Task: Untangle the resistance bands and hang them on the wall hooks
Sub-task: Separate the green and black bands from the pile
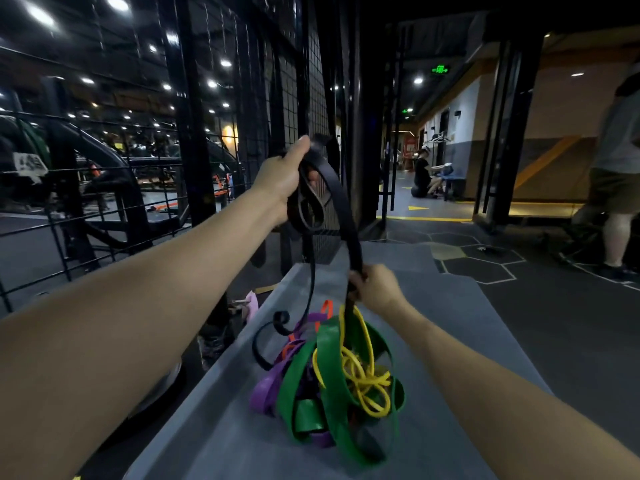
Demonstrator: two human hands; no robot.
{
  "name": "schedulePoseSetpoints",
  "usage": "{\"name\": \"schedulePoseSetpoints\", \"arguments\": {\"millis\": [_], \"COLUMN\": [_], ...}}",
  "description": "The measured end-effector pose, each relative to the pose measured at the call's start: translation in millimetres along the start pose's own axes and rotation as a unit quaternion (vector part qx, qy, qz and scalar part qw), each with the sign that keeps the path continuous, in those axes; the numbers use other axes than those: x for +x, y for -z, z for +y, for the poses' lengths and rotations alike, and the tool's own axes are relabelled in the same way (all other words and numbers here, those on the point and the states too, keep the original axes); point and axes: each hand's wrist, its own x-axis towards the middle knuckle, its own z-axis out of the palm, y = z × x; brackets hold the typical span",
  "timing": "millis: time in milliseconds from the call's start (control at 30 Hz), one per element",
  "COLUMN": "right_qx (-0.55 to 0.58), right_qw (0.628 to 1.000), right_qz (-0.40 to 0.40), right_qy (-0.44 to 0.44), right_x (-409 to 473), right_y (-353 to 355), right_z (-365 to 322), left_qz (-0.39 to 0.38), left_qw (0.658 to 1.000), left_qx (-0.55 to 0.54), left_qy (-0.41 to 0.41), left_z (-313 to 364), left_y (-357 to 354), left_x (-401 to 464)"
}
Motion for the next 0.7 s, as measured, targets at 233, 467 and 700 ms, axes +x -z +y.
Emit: {"name": "schedulePoseSetpoints", "arguments": {"millis": [233, 467, 700], "right_qx": [0.083, 0.148, 0.291], "right_qw": [0.988, 0.970, 0.956], "right_qz": [0.124, 0.170, -0.010], "right_qy": [0.043, 0.086, 0.038], "right_x": [40, 49, 33], "right_y": [70, 105, 61], "right_z": [-24, -48, -51], "left_qz": [0.025, 0.025, -0.101], "left_qw": [0.997, 0.992, 0.982], "left_qx": [0.065, 0.106, 0.059], "left_qy": [-0.027, 0.058, 0.148], "left_z": [-3, -51, -104], "left_y": [14, 28, 0], "left_x": [8, 15, -1]}}
